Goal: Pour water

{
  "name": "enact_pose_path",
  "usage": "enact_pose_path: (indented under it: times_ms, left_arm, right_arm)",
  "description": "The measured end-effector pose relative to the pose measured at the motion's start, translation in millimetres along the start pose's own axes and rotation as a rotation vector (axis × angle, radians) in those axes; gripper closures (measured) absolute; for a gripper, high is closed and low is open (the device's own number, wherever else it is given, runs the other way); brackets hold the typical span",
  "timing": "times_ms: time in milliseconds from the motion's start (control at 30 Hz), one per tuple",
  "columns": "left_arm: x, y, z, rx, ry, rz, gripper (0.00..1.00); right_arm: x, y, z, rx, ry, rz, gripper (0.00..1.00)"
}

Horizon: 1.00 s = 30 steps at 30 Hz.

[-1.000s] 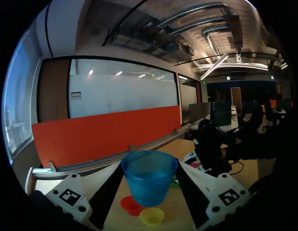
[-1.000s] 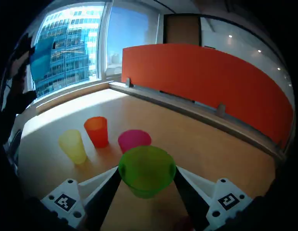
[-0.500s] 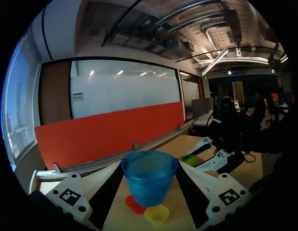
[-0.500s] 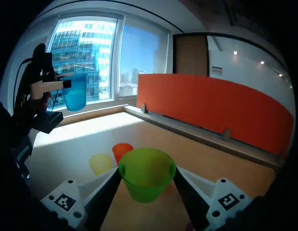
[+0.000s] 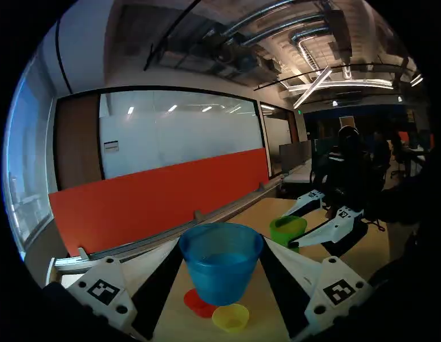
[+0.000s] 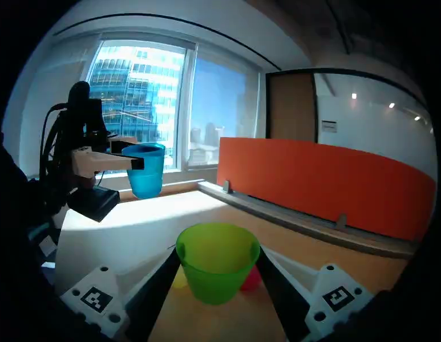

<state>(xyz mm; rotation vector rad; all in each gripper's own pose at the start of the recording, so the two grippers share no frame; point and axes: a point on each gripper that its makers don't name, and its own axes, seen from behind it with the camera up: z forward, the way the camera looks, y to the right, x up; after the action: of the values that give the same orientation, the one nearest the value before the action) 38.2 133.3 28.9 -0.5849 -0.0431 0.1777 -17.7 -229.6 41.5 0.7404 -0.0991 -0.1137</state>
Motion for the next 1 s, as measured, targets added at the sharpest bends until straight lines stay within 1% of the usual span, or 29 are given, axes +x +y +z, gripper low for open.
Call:
enact_pose_path:
  times_ms: [433,700,867,1000]
  left_arm:
    - [-5.3,1.6,0.8,-0.001,-0.007,0.031,0.12]
    - [-3.9,4.6,0.8,-0.008,-0.005,0.035,0.12]
    - [-0.5,7.3,0.3,-0.016,0.003,0.054,0.12]
    - [3.2,7.7,-0.7,-0.015,0.011,0.078,0.12]
  right_arm:
    - [18.0,-21.3,-3.9,0.02,0.047,-0.026,0.06]
    - [22.1,-24.5,-4.8,0.03,0.051,-0.03,0.06]
    - [24.1,-29.6,-6.1,0.047,0.052,-0.026,0.06]
    - [25.0,-34.1,-7.0,0.059,0.055,-0.021,0.06]
